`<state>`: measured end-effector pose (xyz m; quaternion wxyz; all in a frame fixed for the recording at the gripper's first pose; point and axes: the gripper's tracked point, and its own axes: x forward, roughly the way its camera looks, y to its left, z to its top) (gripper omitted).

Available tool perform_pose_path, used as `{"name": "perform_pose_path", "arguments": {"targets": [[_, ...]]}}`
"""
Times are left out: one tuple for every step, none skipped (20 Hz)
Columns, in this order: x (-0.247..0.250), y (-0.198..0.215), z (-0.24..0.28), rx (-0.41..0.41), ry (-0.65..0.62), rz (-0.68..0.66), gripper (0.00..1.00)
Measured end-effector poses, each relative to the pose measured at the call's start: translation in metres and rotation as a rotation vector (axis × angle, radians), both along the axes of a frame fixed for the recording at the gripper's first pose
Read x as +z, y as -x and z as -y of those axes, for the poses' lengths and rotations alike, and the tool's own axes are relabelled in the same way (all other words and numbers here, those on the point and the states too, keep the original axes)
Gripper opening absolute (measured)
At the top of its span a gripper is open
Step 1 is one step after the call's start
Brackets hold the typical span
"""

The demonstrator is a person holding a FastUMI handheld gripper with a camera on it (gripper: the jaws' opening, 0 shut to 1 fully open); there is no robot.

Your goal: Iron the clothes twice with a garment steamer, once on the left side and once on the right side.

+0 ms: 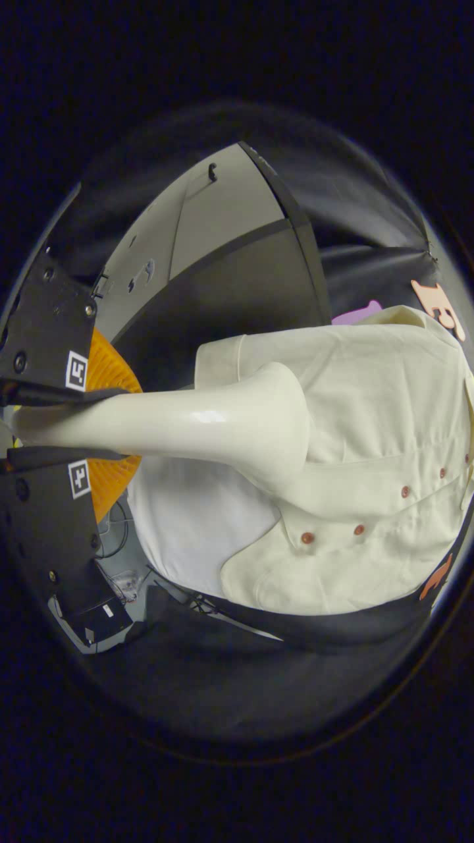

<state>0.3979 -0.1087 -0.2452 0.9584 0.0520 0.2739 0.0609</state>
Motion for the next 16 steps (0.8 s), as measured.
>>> {"name": "perform_pose_path", "arguments": {"targets": [[0.018, -0.002, 0.007, -0.003, -0.001, 0.028, 0.24], [0.037, -0.005, 0.014, -0.01, -0.008, 0.058, 0.24], [0.06, -0.011, 0.024, -0.024, -0.02, 0.097, 0.24], [0.084, -0.019, 0.033, -0.04, -0.033, 0.141, 0.24], [0.112, -0.026, 0.044, -0.057, -0.048, 0.191, 0.24], [0.142, -0.037, 0.055, -0.071, -0.06, 0.239, 0.24], [0.164, -0.047, 0.067, -0.083, -0.066, 0.28, 0.24], [0.186, -0.058, 0.078, -0.095, -0.066, 0.311, 0.23], [0.205, -0.066, 0.089, -0.104, -0.061, 0.347, 0.23], [0.223, -0.075, 0.099, -0.113, -0.055, 0.378, 0.23], [0.238, -0.084, 0.107, -0.119, -0.052, 0.403, 0.23], [0.252, -0.094, 0.114, -0.126, -0.046, 0.423, 0.23], [0.262, -0.107, 0.122, -0.134, -0.042, 0.437, 0.23], [0.269, -0.119, 0.129, -0.138, -0.046, 0.441, 0.23], [0.274, -0.129, 0.134, -0.135, -0.046, 0.445, 0.23], [0.277, -0.14, 0.143, -0.142, -0.048, 0.446, 0.23]]}}
